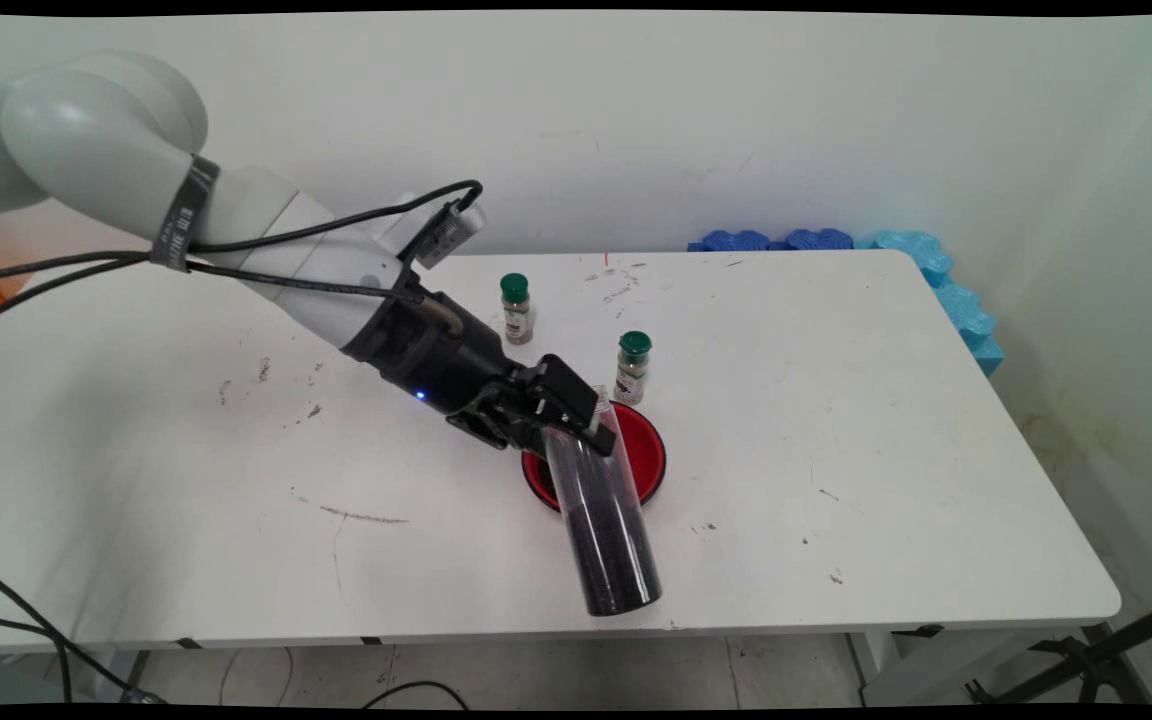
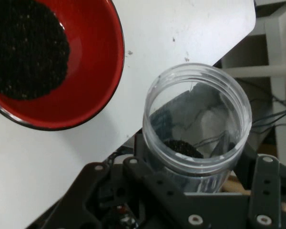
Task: Pour the black seasoning powder in the red bowl
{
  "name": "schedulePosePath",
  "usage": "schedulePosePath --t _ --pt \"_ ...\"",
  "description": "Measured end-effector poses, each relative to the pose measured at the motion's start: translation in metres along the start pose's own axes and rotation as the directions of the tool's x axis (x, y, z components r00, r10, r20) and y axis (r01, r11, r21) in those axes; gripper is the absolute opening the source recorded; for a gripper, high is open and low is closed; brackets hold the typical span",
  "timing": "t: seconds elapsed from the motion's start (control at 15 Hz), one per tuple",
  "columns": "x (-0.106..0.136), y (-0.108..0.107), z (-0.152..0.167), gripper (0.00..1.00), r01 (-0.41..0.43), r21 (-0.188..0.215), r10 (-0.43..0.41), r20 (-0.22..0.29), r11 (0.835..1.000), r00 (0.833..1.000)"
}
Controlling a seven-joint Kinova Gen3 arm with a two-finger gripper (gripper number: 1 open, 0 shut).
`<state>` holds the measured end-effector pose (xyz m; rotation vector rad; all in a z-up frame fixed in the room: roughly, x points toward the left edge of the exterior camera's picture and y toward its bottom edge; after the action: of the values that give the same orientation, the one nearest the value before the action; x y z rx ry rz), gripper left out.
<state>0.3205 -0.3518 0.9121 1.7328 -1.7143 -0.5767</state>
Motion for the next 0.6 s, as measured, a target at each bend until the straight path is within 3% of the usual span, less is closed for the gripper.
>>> schedulePosePath --t 0.33,0.6 --pt "0.0031 -0.0015 0.0061 0.0 0.11 -0.015 -0.109 0.013 0.994 0.994" --pt "0.0053 -0.0022 0.0096 0.0 0.204 -0.037 -0.203 0.029 0.978 0.979"
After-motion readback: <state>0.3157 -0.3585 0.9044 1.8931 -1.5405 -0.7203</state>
